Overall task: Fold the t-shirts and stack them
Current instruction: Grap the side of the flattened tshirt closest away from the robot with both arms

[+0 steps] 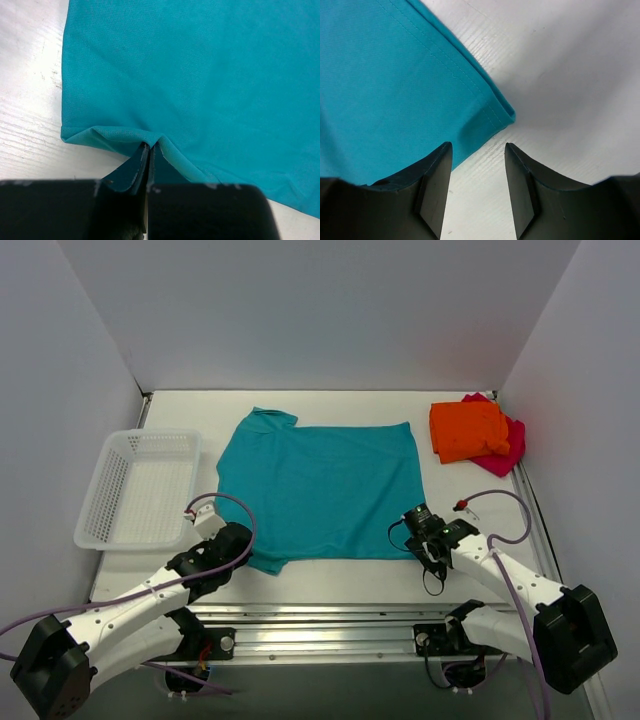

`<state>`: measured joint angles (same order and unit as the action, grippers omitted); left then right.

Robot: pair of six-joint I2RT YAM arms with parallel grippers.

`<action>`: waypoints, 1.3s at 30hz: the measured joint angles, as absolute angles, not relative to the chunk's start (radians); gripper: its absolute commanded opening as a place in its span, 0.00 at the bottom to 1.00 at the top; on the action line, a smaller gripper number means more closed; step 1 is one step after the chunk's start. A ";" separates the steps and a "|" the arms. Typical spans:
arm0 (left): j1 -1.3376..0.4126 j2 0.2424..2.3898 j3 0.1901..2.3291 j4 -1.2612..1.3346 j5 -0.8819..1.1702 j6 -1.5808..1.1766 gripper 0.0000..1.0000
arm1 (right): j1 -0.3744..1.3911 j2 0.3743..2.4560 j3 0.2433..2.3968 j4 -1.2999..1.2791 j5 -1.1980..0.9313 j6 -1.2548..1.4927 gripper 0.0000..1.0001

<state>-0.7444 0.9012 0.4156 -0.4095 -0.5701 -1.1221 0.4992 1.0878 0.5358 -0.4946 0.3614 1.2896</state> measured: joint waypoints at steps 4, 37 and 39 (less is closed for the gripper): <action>-0.744 0.904 0.416 -0.409 -0.570 -1.122 0.02 | 0.499 1.082 0.524 -0.503 0.353 1.290 0.43; -0.730 0.949 0.370 -0.346 -0.570 -1.123 0.02 | 0.394 1.248 0.542 -0.436 0.352 1.209 0.00; -0.730 0.948 0.370 -0.346 -0.570 -1.123 0.02 | 0.389 1.251 0.543 -0.429 0.352 1.203 0.00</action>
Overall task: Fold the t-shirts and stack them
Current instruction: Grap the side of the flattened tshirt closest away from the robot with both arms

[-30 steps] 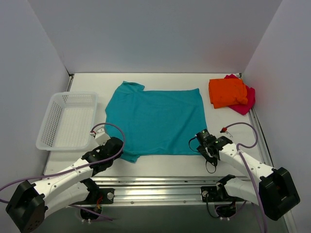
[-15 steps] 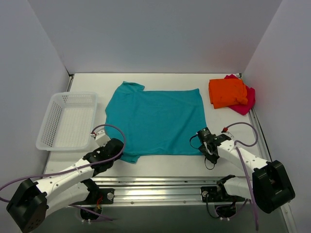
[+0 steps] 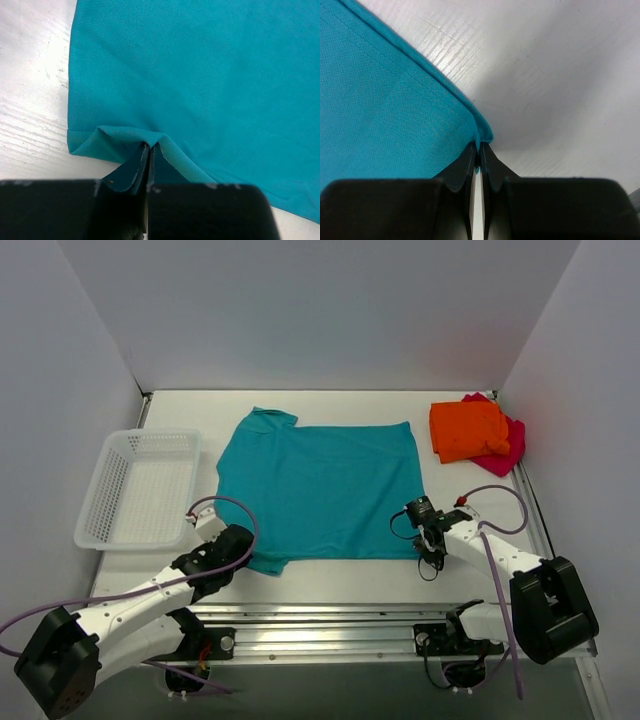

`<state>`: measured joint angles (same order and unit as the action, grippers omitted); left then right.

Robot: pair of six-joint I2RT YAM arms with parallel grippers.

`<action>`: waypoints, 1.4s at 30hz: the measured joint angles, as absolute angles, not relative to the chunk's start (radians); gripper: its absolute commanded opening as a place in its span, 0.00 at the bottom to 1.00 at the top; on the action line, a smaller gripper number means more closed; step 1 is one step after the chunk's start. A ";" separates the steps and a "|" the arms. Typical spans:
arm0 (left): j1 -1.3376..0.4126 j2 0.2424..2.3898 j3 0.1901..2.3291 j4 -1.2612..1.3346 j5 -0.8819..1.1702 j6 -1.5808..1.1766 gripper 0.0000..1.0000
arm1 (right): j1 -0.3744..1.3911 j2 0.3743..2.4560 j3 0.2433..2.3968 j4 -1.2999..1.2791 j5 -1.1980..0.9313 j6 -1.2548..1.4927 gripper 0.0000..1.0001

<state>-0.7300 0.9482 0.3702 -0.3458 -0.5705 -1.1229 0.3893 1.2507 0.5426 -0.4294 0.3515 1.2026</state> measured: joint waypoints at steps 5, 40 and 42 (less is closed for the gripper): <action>-0.730 0.934 0.370 -0.349 -0.570 -1.122 0.02 | 0.385 1.250 0.543 -0.422 0.351 1.185 0.00; -0.575 1.061 0.719 -0.375 -0.436 -0.949 0.02 | 0.366 1.237 0.819 -0.363 0.461 1.067 0.00; -0.527 1.127 0.746 -0.336 -0.400 -0.927 0.02 | 0.361 1.275 0.838 -0.348 0.465 1.065 0.00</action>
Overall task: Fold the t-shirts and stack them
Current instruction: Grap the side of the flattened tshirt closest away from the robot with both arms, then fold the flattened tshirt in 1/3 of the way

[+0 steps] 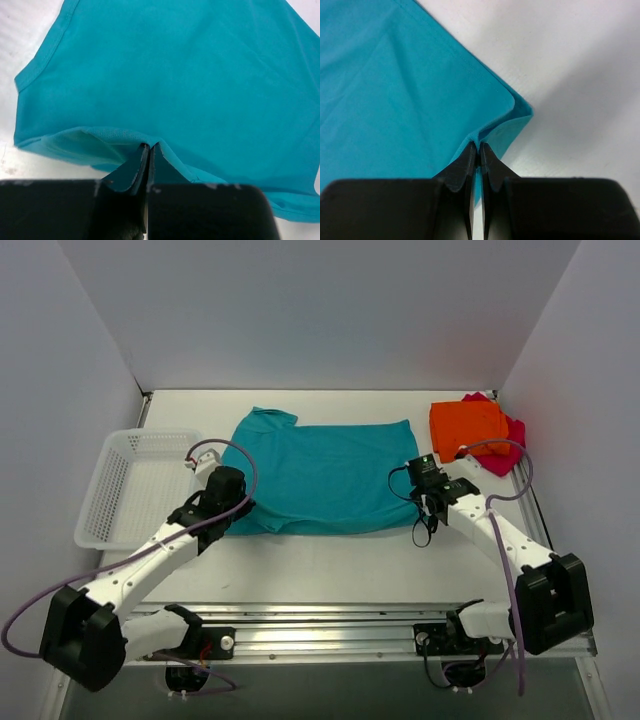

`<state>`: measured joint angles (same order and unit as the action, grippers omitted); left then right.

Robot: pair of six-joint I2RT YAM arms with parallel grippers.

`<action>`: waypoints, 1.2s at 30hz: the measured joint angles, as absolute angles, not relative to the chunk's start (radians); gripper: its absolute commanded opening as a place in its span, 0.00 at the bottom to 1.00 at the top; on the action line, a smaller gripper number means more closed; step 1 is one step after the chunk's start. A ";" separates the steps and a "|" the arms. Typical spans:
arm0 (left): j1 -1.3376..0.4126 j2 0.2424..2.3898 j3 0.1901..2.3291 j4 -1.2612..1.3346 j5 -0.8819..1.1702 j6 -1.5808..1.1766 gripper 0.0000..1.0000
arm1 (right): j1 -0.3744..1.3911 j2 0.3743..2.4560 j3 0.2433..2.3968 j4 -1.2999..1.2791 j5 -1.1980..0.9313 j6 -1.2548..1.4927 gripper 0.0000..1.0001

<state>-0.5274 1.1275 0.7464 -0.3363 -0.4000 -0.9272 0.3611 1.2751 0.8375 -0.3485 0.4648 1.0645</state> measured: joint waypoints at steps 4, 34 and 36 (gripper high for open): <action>-0.443 1.274 0.802 -0.267 -0.328 -0.893 0.02 | 0.352 1.394 0.902 -0.321 0.474 1.057 0.00; -0.160 1.919 1.219 -0.117 0.014 -0.758 0.90 | 0.195 2.094 1.512 -0.319 0.462 0.961 0.88; -0.160 1.923 1.232 -0.117 0.015 -0.763 0.90 | 0.196 2.118 1.547 -0.333 0.458 0.952 0.88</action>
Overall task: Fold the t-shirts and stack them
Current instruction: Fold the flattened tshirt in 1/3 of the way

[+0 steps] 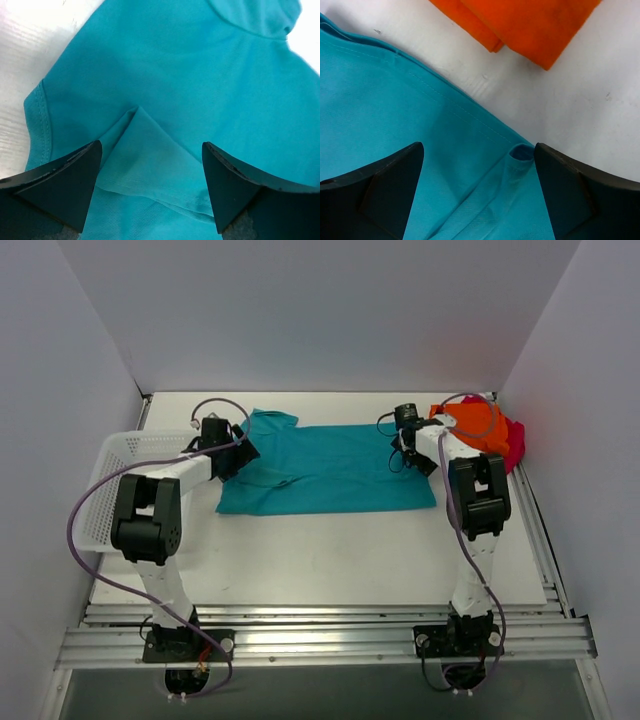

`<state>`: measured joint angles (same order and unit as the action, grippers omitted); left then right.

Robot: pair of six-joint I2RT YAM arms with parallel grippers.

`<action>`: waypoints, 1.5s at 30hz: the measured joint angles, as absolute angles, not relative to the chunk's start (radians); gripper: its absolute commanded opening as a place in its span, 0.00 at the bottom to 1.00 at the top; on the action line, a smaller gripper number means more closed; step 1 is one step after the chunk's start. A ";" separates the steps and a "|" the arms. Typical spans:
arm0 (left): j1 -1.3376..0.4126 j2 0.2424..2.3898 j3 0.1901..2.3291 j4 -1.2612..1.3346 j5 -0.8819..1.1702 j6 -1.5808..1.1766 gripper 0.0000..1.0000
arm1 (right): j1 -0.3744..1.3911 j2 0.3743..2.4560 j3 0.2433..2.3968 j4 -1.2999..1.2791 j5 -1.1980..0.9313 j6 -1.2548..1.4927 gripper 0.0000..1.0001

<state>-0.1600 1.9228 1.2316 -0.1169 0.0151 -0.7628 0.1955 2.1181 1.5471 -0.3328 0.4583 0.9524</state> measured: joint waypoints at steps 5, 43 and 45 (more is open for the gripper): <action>-0.162 1.837 1.217 -0.122 -0.023 -0.774 0.90 | 0.215 2.104 1.578 -0.347 0.479 0.925 0.85; -0.370 1.687 0.800 0.192 -0.313 -0.848 0.02 | 0.763 2.249 1.809 -0.145 0.099 0.749 0.00; -0.359 1.708 0.811 0.200 -0.306 -0.844 0.02 | 0.763 2.238 1.782 -0.146 0.104 0.752 0.00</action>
<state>-0.3592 1.7077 0.8108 0.2005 -0.3061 -0.8444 0.7631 2.2379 1.7821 -0.1463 0.1040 0.7521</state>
